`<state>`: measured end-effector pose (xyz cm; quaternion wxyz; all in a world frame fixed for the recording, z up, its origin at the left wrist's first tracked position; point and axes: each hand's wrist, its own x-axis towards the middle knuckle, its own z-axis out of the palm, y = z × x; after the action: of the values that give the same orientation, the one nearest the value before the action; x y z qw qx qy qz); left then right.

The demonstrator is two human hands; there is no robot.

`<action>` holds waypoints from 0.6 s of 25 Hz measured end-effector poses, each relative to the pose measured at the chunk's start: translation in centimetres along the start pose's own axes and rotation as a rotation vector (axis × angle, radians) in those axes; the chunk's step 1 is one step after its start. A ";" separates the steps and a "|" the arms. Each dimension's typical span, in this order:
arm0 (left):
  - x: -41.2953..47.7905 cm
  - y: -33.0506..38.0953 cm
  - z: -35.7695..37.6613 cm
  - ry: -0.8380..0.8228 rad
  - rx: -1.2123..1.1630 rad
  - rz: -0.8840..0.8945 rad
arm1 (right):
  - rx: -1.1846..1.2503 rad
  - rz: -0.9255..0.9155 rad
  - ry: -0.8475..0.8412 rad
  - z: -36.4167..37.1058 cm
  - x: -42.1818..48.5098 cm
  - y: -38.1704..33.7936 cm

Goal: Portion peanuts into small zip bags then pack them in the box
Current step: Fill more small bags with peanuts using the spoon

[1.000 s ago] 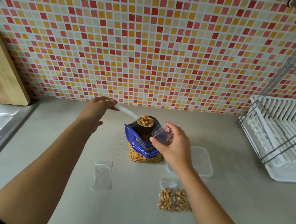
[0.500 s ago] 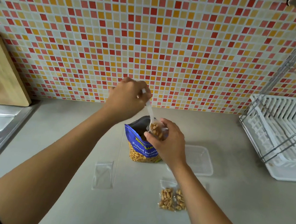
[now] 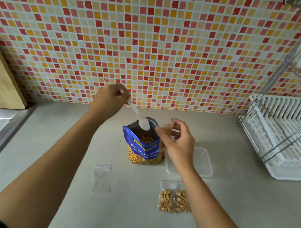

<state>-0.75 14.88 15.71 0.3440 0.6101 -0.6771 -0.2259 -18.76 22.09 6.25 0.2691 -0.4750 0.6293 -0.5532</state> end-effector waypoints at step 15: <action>-3.6 -2.4 4.6 -0.265 -0.317 0.055 | 0.085 0.030 0.074 -0.6 1.6 -1.9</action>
<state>-2.44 17.49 10.27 0.3496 0.4946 -0.6887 -0.3985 -19.33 21.09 8.53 0.2740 -0.4327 0.6218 -0.5926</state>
